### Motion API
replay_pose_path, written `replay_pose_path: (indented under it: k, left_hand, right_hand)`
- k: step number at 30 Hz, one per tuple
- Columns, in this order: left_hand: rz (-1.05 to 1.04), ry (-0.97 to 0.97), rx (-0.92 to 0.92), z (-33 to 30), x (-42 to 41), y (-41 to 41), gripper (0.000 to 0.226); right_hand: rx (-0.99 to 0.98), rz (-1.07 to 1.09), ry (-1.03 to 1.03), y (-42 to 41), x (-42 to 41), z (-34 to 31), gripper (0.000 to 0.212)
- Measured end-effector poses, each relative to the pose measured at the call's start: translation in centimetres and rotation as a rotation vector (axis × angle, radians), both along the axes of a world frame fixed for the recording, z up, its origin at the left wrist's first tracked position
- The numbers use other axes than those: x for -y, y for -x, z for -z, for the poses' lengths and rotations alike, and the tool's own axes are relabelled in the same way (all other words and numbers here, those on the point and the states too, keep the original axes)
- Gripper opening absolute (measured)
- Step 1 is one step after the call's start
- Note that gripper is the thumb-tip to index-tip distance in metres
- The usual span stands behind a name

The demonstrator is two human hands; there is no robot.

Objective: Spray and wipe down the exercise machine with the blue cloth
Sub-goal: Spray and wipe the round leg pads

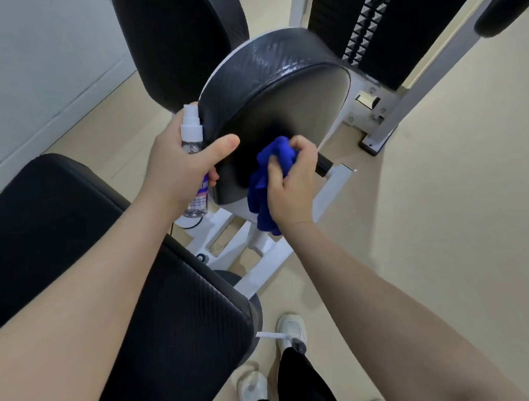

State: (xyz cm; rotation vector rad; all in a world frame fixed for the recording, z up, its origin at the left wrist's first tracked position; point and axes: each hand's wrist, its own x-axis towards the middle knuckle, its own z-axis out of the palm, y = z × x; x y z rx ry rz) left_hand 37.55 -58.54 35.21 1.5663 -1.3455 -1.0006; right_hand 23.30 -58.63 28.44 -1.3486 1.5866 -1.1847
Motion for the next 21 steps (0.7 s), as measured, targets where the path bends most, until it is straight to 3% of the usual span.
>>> replay_pose_path:
  k: [4,6,9,11,13,18,21]
  left_hand:
    - [-0.022,-0.004,0.002,-0.1,-0.1,0.1,0.018]
    - [-0.014,-0.016,0.009,-0.2,0.0,0.1,0.019]
    - [-0.02,-0.017,0.017,0.0,-0.1,0.4,0.021]
    - [-0.035,-0.009,0.014,0.1,-0.1,0.5,0.023]
    - [-0.045,-0.005,0.004,0.2,-0.3,0.4,0.027]
    - [-0.1,-0.007,-0.024,0.2,-0.7,0.3,0.024]
    - [-0.094,-0.023,-0.002,-0.1,-0.7,0.5,0.024]
  right_hand:
    - [0.059,0.141,0.438,0.5,2.7,-5.0,0.026]
    - [0.047,0.241,0.317,1.6,3.7,-4.2,0.024]
    - [0.331,0.564,-0.13,4.4,5.7,-2.1,0.016]
    - [0.418,0.612,-0.26,5.1,6.7,-2.1,0.014]
    - [0.426,0.582,-0.15,4.1,6.2,-3.6,0.014]
    - [0.33,0.206,0.127,-0.3,1.5,-6.2,0.023]
    - [0.304,0.426,0.089,2.3,5.1,-6.2,0.02]
